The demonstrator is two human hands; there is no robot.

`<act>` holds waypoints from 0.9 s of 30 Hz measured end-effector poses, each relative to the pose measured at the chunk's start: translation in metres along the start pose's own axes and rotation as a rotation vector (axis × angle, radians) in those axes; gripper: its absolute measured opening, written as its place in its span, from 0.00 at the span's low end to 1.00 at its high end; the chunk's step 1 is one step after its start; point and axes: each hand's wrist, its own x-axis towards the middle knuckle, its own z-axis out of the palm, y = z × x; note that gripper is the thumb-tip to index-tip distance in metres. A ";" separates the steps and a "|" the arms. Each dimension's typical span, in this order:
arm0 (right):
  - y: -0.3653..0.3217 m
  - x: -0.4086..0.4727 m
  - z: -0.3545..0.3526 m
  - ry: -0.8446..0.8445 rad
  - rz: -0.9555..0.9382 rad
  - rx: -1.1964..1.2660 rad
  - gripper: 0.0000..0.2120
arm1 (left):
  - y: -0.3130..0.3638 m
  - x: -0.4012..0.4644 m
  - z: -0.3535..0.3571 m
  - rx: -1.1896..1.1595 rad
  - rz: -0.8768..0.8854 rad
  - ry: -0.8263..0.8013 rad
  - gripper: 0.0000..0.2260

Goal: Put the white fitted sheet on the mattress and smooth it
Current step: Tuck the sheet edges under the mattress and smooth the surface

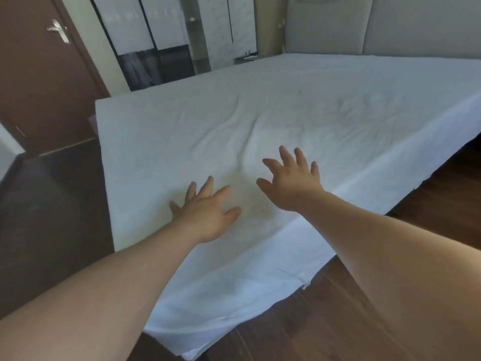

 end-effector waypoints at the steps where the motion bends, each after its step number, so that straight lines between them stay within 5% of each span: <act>1: 0.005 0.001 0.009 -0.098 0.031 -0.051 0.31 | -0.009 -0.002 0.005 0.024 -0.046 -0.051 0.33; 6: 0.038 -0.041 0.035 -0.149 0.254 -0.064 0.40 | -0.033 -0.027 0.020 0.096 -0.093 -0.133 0.37; 10: 0.041 -0.058 0.011 -0.365 0.405 -0.085 0.51 | -0.035 -0.051 0.009 0.100 -0.071 -0.238 0.41; 13: 0.034 -0.084 -0.023 -0.504 0.267 -0.044 0.39 | -0.029 -0.082 -0.004 0.164 0.004 -0.268 0.42; 18: 0.041 -0.147 -0.060 -0.097 0.243 0.047 0.37 | -0.016 -0.138 -0.028 0.110 0.049 -0.280 0.38; 27: 0.061 -0.272 -0.203 0.124 0.146 0.003 0.34 | 0.059 -0.251 -0.099 -0.078 0.161 0.131 0.31</act>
